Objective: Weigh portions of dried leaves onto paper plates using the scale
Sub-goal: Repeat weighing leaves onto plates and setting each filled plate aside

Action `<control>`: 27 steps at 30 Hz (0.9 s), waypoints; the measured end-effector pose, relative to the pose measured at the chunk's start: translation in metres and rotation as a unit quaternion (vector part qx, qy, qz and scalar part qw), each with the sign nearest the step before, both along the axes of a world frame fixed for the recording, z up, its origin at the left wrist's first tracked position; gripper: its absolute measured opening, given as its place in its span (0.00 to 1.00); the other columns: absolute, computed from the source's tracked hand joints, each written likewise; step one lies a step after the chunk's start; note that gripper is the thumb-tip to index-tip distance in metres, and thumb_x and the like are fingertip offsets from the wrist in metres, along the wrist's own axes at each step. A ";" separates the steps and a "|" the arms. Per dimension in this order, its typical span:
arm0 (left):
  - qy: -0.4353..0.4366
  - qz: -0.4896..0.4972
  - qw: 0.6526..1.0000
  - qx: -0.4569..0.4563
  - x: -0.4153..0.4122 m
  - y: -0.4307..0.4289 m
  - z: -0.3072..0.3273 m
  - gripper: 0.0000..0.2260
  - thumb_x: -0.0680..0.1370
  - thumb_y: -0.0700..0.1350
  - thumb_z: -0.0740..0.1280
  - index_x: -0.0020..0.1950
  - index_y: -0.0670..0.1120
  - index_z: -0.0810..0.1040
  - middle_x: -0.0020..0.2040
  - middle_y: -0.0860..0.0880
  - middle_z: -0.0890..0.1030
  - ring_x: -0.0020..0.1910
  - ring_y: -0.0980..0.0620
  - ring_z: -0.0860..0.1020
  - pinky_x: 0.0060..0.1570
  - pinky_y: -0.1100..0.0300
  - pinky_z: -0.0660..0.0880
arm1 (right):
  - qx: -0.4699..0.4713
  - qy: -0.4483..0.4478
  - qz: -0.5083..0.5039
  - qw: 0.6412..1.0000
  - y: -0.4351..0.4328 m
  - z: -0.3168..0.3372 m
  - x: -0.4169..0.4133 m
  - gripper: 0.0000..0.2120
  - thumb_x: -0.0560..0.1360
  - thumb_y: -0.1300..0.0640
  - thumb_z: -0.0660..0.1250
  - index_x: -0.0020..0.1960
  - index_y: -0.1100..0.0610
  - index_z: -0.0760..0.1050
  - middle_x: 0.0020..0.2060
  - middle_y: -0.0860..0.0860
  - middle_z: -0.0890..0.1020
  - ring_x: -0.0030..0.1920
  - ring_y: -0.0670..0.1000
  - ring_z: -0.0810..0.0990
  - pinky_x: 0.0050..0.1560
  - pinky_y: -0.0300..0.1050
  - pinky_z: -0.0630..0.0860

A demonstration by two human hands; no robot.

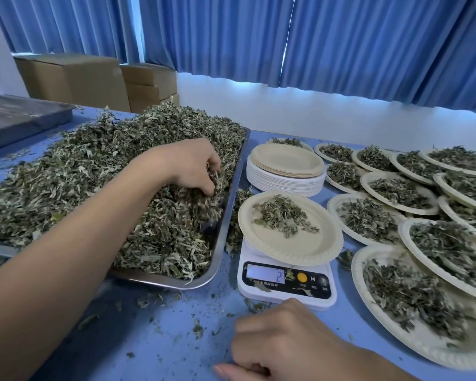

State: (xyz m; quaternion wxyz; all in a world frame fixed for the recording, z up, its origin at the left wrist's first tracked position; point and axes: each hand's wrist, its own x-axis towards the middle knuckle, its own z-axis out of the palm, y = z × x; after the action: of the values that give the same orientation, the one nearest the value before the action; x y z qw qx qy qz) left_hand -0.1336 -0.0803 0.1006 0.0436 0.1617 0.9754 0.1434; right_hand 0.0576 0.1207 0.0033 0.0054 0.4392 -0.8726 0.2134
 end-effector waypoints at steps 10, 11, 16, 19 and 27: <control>0.081 0.030 0.979 0.186 0.005 0.009 0.006 0.12 0.71 0.42 0.78 0.53 0.45 0.83 0.38 0.49 0.82 0.34 0.50 0.79 0.34 0.60 0.74 | -0.002 0.004 -0.002 1.000 0.001 0.000 0.000 0.21 0.86 0.46 0.60 0.35 0.48 0.64 0.31 0.47 0.64 0.31 0.47 0.64 0.35 0.44 0.62; 0.067 0.024 0.969 0.235 0.008 0.013 0.006 0.10 0.71 0.41 0.78 0.51 0.44 0.83 0.38 0.48 0.84 0.35 0.49 0.82 0.35 0.58 0.78 | -0.001 0.001 -0.002 1.000 0.001 0.000 0.001 0.20 0.86 0.46 0.60 0.35 0.48 0.64 0.31 0.47 0.65 0.31 0.47 0.64 0.35 0.44 0.62; -0.122 -0.059 0.930 0.343 0.023 0.043 -0.003 0.16 0.71 0.40 0.78 0.57 0.48 0.81 0.49 0.47 0.87 0.49 0.50 0.86 0.50 0.53 0.83 | -0.001 0.019 -0.002 1.000 0.000 0.000 0.001 0.21 0.86 0.46 0.60 0.35 0.48 0.63 0.31 0.47 0.64 0.31 0.48 0.63 0.34 0.44 0.62; -0.110 -0.072 0.954 0.269 0.022 0.041 -0.006 0.20 0.70 0.39 0.80 0.59 0.52 0.81 0.53 0.48 0.84 0.53 0.50 0.83 0.60 0.50 0.78 | -0.016 0.028 0.003 0.999 0.000 0.002 0.001 0.21 0.85 0.47 0.61 0.35 0.47 0.62 0.31 0.46 0.62 0.31 0.47 0.62 0.34 0.42 0.61; -0.062 -0.040 0.997 -0.010 0.004 0.021 -0.015 0.33 0.73 0.38 0.74 0.76 0.48 0.67 0.64 0.47 0.77 0.55 0.45 0.82 0.56 0.49 0.80 | -0.006 0.018 -0.003 1.000 0.000 0.000 0.001 0.22 0.86 0.46 0.60 0.35 0.49 0.63 0.30 0.48 0.64 0.31 0.49 0.63 0.34 0.46 0.64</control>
State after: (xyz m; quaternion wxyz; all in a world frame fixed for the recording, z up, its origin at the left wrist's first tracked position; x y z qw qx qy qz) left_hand -0.1292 -0.0596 0.0856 0.1111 0.1910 0.9649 0.1418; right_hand 0.0590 0.1206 0.0028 0.0239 0.4399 -0.8727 0.2105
